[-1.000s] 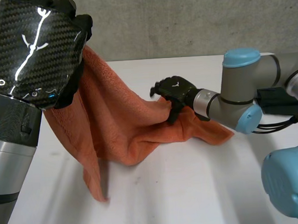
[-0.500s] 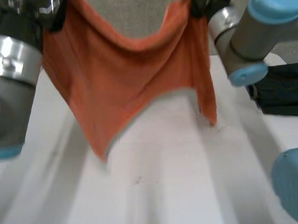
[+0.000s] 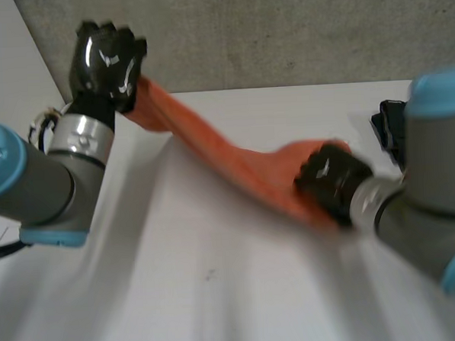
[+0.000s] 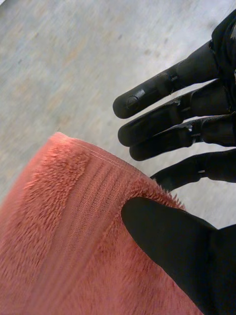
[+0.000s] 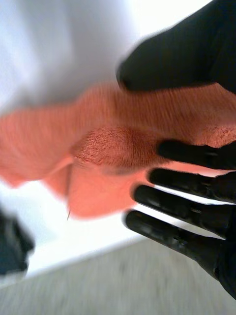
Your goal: Fold the laundry.
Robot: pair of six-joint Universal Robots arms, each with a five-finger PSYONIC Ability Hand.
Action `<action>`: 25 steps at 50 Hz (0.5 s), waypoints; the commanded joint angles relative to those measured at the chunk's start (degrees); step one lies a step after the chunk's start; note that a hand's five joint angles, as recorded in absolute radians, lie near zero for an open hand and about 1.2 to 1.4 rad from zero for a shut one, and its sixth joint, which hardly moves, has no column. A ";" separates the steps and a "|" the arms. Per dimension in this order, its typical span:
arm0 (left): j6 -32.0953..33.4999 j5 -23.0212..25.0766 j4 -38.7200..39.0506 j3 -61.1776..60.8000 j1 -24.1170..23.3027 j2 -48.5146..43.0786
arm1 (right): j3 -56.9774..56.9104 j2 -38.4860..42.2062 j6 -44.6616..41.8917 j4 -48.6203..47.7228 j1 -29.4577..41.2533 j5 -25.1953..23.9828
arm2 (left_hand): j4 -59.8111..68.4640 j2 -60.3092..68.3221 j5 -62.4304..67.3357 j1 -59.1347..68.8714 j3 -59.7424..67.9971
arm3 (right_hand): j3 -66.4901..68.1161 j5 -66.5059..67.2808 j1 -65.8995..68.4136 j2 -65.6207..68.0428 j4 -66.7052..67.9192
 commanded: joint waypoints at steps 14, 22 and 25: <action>-0.09 0.27 -0.25 -16.89 -0.65 7.93 | -4.87 1.16 18.97 0.74 -12.50 -11.84 | 7.57 7.57 7.76 7.63 7.52 | -20.17 -20.27 -11.96 -18.15 -20.62; -0.09 0.36 -0.52 -20.32 -0.12 10.92 | -7.33 7.74 16.51 2.85 -19.27 -14.13 | 5.89 5.89 6.08 5.95 5.84 | -18.99 -19.09 -10.78 -16.97 -19.44; -0.09 0.36 -0.52 -21.11 0.06 11.10 | -8.47 9.94 13.54 4.17 -20.67 -13.34 | 5.72 5.72 5.91 5.78 5.67 | -18.99 -19.09 -10.78 -16.97 -19.44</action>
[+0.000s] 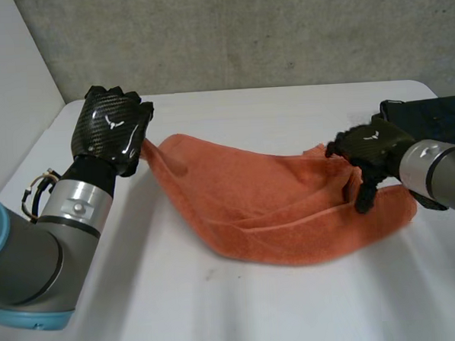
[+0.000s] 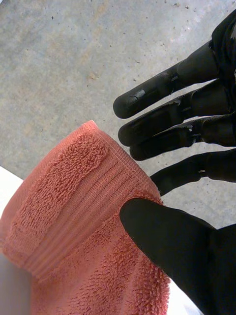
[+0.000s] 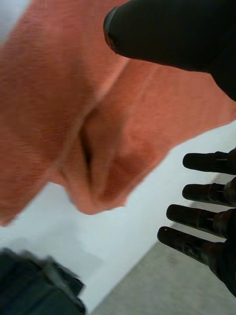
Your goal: Fold the laundry.
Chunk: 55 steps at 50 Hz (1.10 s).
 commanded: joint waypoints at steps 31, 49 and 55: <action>1.76 -0.13 -9.26 -0.86 4.18 6.87 | -7.22 -1.05 -4.68 3.98 -11.21 -1.57 | 17.33 17.48 16.88 17.59 17.32 | 64.72 64.34 65.70 64.05 63.87; 3.96 5.05 -33.70 16.28 12.09 23.14 | -25.06 -18.76 -4.94 18.83 -14.12 -8.71 | 17.67 17.82 17.23 17.93 17.66 | 64.72 64.34 65.70 64.05 63.87; 4.05 7.25 -35.55 18.57 14.64 16.04 | -23.14 -15.43 -8.71 19.19 -13.51 -7.75 | 17.00 17.15 16.55 17.26 16.99 | 64.72 64.34 65.70 64.05 63.87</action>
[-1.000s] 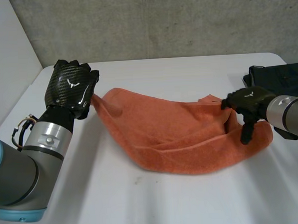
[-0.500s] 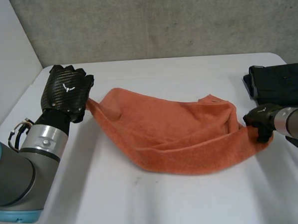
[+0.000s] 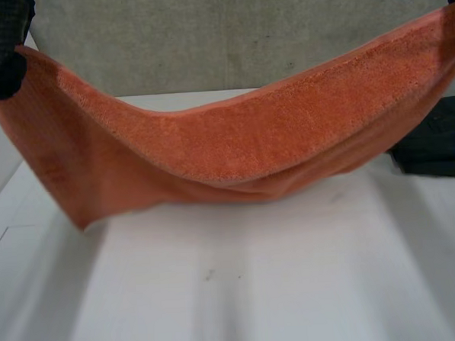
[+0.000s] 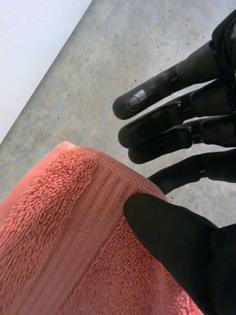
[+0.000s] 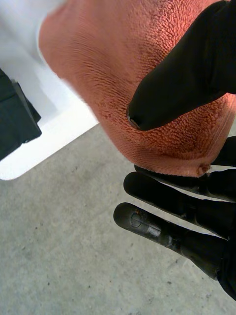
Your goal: Fold the laundry.
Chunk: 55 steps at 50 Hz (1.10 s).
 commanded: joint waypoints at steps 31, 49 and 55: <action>-3.22 -7.90 33.65 49.00 -0.62 -48.16 | -22.13 34.72 14.86 -66.95 13.71 20.04 | 10.13 10.26 12.97 13.51 10.62 | 12.32 13.40 23.34 13.09 11.92; -10.88 -4.74 33.75 19.84 0.08 -49.28 | -13.26 42.01 14.25 -46.30 13.62 13.63 | 9.96 10.10 12.81 13.34 10.45 | 12.32 13.40 23.34 13.09 11.92; -9.48 -5.00 32.34 13.94 -0.01 -54.65 | -5.80 46.84 6.89 -40.41 13.53 11.95 | 9.62 9.76 12.47 13.00 10.11 | 12.32 13.40 23.34 13.09 11.92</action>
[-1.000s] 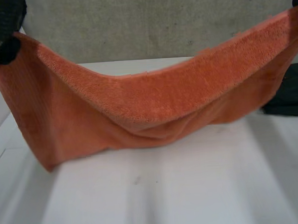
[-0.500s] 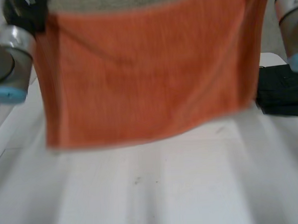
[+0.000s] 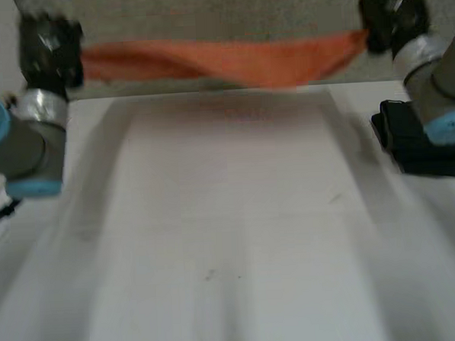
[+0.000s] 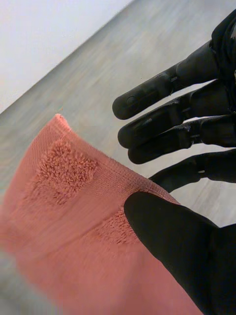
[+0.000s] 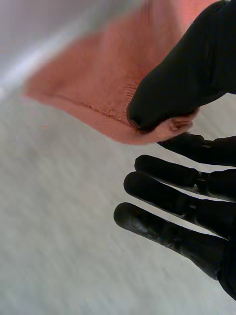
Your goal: Fold the laundry.
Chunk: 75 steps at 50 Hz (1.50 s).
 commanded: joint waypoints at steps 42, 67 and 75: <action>23.67 5.50 -29.56 -22.17 0.50 10.08 | 39.91 -16.17 -26.93 27.09 -4.76 2.91 | 11.01 11.08 12.82 14.04 11.45 | 12.33 13.39 23.32 13.09 11.68; 23.13 -1.54 -12.15 18.01 -3.02 -25.00 | 4.04 13.37 -26.30 5.97 0.00 15.06 | 7.99 8.06 9.80 11.02 8.44 | 12.33 13.39 23.32 13.09 11.68; 22.70 -1.01 -8.11 14.94 -5.21 -25.80 | -0.98 16.81 -25.34 9.74 2.37 18.75 | -57.16 -57.09 -55.35 -54.13 -56.72 | -57.67 -56.61 -46.68 -56.91 -58.32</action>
